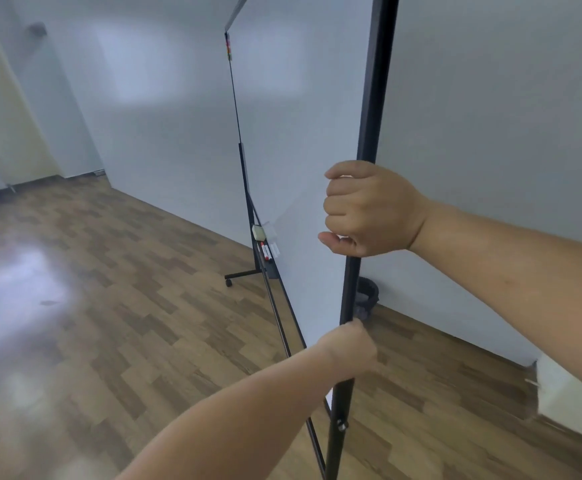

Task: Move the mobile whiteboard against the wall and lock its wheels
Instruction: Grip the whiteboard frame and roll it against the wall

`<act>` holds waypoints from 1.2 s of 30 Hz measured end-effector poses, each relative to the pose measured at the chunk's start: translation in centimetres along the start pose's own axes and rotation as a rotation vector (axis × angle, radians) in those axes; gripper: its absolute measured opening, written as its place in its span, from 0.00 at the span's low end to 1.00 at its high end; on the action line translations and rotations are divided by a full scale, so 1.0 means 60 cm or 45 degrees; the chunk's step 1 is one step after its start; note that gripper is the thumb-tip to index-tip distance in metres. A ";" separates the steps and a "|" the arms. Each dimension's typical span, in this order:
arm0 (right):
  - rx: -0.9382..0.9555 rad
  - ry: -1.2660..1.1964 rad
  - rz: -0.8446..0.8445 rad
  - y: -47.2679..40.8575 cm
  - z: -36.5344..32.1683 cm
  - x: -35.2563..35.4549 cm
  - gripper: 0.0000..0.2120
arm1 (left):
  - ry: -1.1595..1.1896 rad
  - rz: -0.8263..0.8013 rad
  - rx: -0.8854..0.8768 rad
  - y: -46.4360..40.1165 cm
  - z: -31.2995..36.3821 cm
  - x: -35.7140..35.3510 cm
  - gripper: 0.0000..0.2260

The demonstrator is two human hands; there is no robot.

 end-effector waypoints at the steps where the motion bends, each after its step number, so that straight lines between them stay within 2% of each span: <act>1: 0.029 -0.011 0.013 0.002 0.012 -0.027 0.20 | -0.057 0.084 0.096 -0.005 -0.031 -0.002 0.08; 2: 0.052 -0.025 0.023 0.006 0.025 -0.053 0.20 | -0.083 0.195 0.071 -0.013 -0.053 0.001 0.08; 4: 0.072 -0.022 0.071 0.020 0.052 -0.115 0.19 | -0.136 0.092 0.094 -0.039 -0.079 -0.021 0.09; 7: 0.071 -0.002 0.147 0.037 0.082 -0.206 0.18 | -0.168 0.329 0.196 -0.078 -0.148 -0.037 0.11; 9: 0.069 0.005 0.200 0.038 0.099 -0.249 0.18 | -0.191 0.403 0.251 -0.097 -0.180 -0.054 0.11; 15: 0.213 -0.147 0.484 0.043 0.130 -0.332 0.18 | -0.165 0.369 0.218 -0.159 -0.238 -0.101 0.11; 24: 0.160 -0.169 0.554 0.057 0.226 -0.479 0.17 | -0.022 0.195 0.253 -0.278 -0.381 -0.148 0.09; 27: 0.143 -0.148 0.551 0.045 0.253 -0.550 0.18 | 0.010 0.310 0.368 -0.304 -0.458 -0.175 0.16; 29: 0.110 -0.125 0.528 0.034 0.276 -0.598 0.18 | 0.081 0.554 0.520 -0.298 -0.499 -0.189 0.21; 31: 0.094 -0.107 0.511 0.026 0.295 -0.643 0.18 | 0.373 0.891 0.705 -0.285 -0.525 -0.205 0.26; 33: 0.101 -0.082 0.522 0.018 0.311 -0.693 0.16 | 0.994 1.079 1.131 -0.264 -0.578 -0.242 0.35; 35: 0.105 -0.065 0.556 0.008 0.321 -0.738 0.13 | 1.807 1.007 1.526 -0.284 -0.625 -0.304 0.48; 36: 0.109 -0.069 0.575 0.001 0.325 -0.751 0.12 | 2.182 1.006 1.585 -0.300 -0.636 -0.323 0.53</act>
Point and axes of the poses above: each hand's wrist, its own y-axis away from the middle knuckle, its own x-axis out of the back of the hand, z = x × y, the point moved 7 cm from there along -y, towards the middle knuckle
